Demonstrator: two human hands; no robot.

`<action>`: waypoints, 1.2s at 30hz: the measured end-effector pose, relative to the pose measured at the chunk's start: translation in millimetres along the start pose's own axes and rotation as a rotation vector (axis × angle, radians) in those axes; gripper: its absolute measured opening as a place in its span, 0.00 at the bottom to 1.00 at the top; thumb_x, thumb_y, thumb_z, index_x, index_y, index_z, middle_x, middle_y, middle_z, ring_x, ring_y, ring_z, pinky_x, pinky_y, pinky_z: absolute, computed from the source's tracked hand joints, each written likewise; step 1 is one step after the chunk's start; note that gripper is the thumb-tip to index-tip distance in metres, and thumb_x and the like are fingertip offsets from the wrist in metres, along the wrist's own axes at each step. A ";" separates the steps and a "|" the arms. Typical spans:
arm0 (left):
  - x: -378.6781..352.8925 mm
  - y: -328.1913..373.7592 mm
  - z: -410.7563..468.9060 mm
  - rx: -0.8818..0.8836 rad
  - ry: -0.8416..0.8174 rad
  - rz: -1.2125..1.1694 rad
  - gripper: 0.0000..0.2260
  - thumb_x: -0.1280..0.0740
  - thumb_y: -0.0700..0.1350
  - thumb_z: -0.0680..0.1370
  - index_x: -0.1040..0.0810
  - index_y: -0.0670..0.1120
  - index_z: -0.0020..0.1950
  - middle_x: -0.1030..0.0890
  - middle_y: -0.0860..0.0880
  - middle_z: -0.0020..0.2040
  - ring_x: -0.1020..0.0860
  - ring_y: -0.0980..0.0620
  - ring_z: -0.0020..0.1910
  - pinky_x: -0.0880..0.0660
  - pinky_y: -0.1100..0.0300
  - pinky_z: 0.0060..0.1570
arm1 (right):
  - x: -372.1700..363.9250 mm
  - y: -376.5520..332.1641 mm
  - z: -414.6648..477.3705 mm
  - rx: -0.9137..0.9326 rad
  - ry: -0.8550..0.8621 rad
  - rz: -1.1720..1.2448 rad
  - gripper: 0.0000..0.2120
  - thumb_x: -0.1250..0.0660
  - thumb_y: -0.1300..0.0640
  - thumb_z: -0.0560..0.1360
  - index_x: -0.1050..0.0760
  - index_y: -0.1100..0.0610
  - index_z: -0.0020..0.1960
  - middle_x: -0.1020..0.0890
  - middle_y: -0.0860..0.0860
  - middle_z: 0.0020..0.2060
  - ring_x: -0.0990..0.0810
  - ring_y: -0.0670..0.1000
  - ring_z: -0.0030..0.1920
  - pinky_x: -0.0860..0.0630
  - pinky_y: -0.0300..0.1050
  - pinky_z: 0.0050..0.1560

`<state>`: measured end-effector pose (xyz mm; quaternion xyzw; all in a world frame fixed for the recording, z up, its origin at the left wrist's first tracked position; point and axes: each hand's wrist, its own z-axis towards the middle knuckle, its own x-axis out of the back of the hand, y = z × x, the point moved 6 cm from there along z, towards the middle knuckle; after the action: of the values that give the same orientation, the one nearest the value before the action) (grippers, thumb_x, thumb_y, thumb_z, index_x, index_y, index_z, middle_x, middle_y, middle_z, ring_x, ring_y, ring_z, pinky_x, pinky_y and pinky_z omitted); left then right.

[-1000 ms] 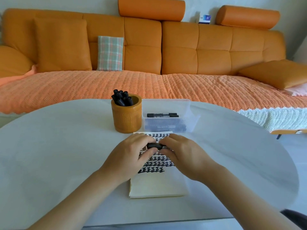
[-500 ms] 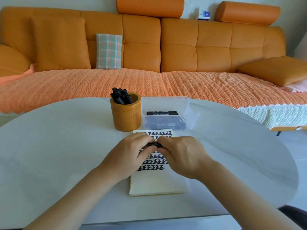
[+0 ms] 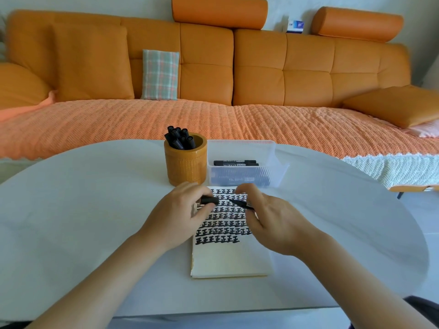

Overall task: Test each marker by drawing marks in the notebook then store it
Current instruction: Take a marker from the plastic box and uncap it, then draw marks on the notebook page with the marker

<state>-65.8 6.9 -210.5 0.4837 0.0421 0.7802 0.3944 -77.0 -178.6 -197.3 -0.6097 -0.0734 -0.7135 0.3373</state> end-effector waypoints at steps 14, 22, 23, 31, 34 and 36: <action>2.1 -54.9 -19.8 0.141 -0.021 0.271 0.06 0.31 0.49 0.76 0.20 0.50 0.50 0.23 0.55 0.48 0.28 0.52 0.50 0.26 0.55 0.44 | -1.7 18.4 -13.7 -0.307 0.091 0.928 0.25 0.43 0.76 0.78 0.21 0.53 0.62 0.15 0.45 0.46 0.18 0.44 0.45 0.24 0.34 0.45; -0.3 -56.7 -19.1 0.151 -0.041 0.308 0.05 0.33 0.50 0.77 0.21 0.50 0.50 0.24 0.54 0.49 0.29 0.50 0.50 0.27 0.54 0.43 | -15.4 21.0 -30.3 -0.322 0.070 1.021 0.06 0.37 0.61 0.80 0.21 0.58 0.50 0.21 0.58 0.35 0.28 0.55 0.28 0.33 0.41 0.30; -0.2 -56.6 -18.9 0.153 -0.038 0.308 0.05 0.33 0.50 0.77 0.21 0.50 0.49 0.24 0.54 0.49 0.29 0.50 0.50 0.27 0.54 0.44 | -17.0 20.9 -31.4 -0.299 0.064 1.020 0.05 0.35 0.64 0.78 0.21 0.59 0.50 0.19 0.59 0.35 0.27 0.55 0.28 0.31 0.42 0.30; -1.1 -55.1 -17.6 0.150 -0.035 0.317 0.04 0.34 0.49 0.77 0.22 0.49 0.48 0.24 0.53 0.48 0.29 0.50 0.49 0.27 0.53 0.44 | -26.6 26.8 -31.7 -0.366 0.065 0.910 0.10 0.27 0.66 0.73 0.24 0.60 0.35 0.21 0.48 0.29 0.26 0.45 0.29 0.31 0.37 0.32; -1.0 -55.1 -18.0 0.144 -0.035 0.329 0.04 0.34 0.49 0.77 0.22 0.49 0.48 0.23 0.53 0.48 0.29 0.49 0.49 0.27 0.53 0.44 | -26.9 26.0 -31.9 -0.369 0.065 0.887 0.11 0.28 0.67 0.73 0.26 0.60 0.35 0.21 0.48 0.30 0.26 0.46 0.31 0.30 0.39 0.32; -0.9 -54.7 -18.2 0.146 -0.036 0.331 0.05 0.34 0.49 0.77 0.22 0.49 0.48 0.24 0.53 0.49 0.29 0.49 0.49 0.27 0.53 0.44 | -27.3 25.3 -32.0 -0.362 0.067 0.875 0.10 0.28 0.67 0.74 0.26 0.60 0.36 0.22 0.48 0.30 0.27 0.46 0.31 0.31 0.39 0.32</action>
<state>-48.5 49.5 -245.2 0.5253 0.0111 0.8205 0.2250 -88.0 -203.7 -238.0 -0.6088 0.3269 -0.5250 0.4968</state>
